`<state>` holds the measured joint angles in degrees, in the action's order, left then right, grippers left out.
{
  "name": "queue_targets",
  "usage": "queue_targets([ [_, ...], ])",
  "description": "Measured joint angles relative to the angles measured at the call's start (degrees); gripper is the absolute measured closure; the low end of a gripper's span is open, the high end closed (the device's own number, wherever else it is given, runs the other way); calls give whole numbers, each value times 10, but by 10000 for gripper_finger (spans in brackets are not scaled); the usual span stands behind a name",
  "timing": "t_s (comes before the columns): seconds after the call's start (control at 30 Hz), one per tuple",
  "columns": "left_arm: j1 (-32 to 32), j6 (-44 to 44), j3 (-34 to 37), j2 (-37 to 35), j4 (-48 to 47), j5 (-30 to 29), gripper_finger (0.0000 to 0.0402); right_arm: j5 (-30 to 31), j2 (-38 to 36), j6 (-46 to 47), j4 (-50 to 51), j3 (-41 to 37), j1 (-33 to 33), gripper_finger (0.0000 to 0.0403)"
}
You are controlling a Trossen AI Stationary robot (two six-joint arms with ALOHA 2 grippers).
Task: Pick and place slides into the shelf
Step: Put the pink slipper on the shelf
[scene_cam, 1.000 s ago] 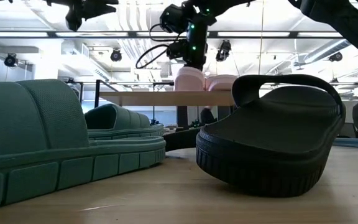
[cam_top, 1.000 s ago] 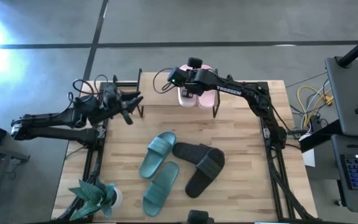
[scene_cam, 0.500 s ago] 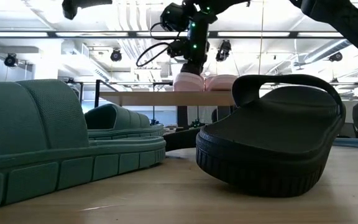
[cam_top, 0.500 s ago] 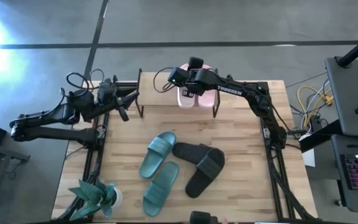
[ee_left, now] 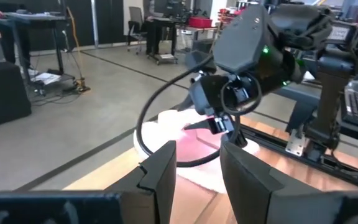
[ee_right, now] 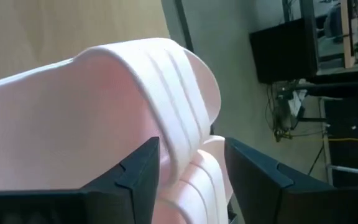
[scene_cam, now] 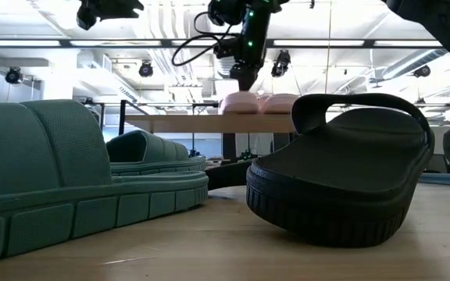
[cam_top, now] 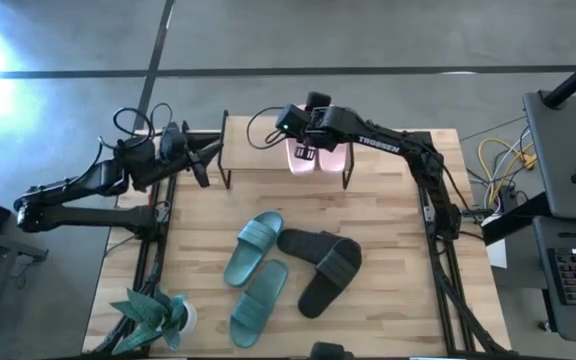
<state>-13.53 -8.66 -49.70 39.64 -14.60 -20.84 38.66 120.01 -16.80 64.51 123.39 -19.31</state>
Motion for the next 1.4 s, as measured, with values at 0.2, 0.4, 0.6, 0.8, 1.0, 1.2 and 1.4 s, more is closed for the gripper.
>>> queue_targets([
  [0.2, -20, -3, -15, 17, -31, 40, 291, 2, -6, 9, 16, 0, -6, 231],
  [0.4, -62, -32, -17, 51, -63, 125, 291, -45, -48, 6, 75, 7, -5, 232],
  [0.6, -127, -28, -23, 93, -53, 182, 291, -149, -120, 157, 107, 4, -19, 232],
  [0.8, -243, 4, -30, 181, -4, 347, 291, -85, -199, 282, 105, 1, -22, 232],
  [1.0, -289, 59, -72, 324, 32, 461, 291, -61, -258, 337, 106, -1, -23, 232],
  [1.2, -289, 110, -146, 440, 19, 464, 291, -59, -275, 365, 133, -11, -22, 232],
  [1.4, -289, 111, -205, 516, 16, 475, 291, -60, -270, 382, 174, -30, -22, 232],
])
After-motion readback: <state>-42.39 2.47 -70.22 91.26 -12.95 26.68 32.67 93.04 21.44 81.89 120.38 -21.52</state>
